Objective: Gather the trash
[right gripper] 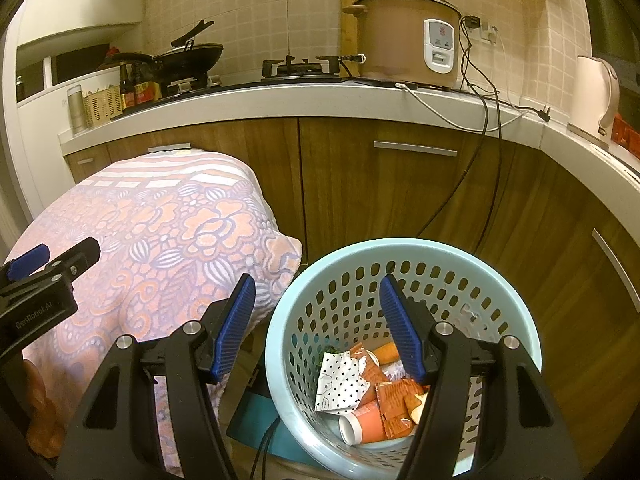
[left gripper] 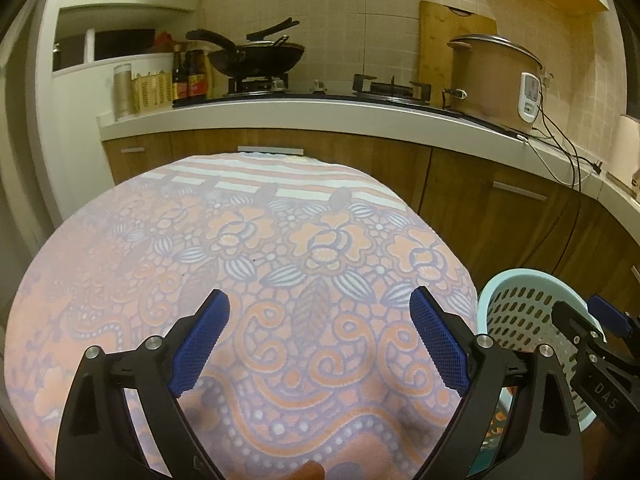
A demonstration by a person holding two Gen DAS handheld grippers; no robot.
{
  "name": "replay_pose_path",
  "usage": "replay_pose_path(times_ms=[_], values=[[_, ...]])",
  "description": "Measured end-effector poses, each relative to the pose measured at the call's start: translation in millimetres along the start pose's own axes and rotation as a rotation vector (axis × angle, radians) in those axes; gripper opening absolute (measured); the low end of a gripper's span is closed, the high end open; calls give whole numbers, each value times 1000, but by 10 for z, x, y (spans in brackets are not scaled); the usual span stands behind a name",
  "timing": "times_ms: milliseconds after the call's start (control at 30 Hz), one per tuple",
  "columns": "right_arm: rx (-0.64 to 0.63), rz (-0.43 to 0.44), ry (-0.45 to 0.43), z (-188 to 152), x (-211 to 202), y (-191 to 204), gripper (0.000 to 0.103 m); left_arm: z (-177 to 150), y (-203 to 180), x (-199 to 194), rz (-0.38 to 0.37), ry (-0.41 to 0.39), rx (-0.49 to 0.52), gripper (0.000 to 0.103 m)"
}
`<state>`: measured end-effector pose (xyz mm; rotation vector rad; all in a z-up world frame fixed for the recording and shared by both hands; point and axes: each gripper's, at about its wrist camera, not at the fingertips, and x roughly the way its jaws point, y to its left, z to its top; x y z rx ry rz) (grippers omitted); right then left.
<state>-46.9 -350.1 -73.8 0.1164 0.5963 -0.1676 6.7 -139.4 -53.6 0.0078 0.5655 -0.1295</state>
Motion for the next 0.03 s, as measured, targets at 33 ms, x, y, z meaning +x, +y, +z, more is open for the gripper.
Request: replay_pose_path(times_ms=[33], values=[[0,0,0,-1,0,0,61,-2,-3,-4,3,-3,1,89]])
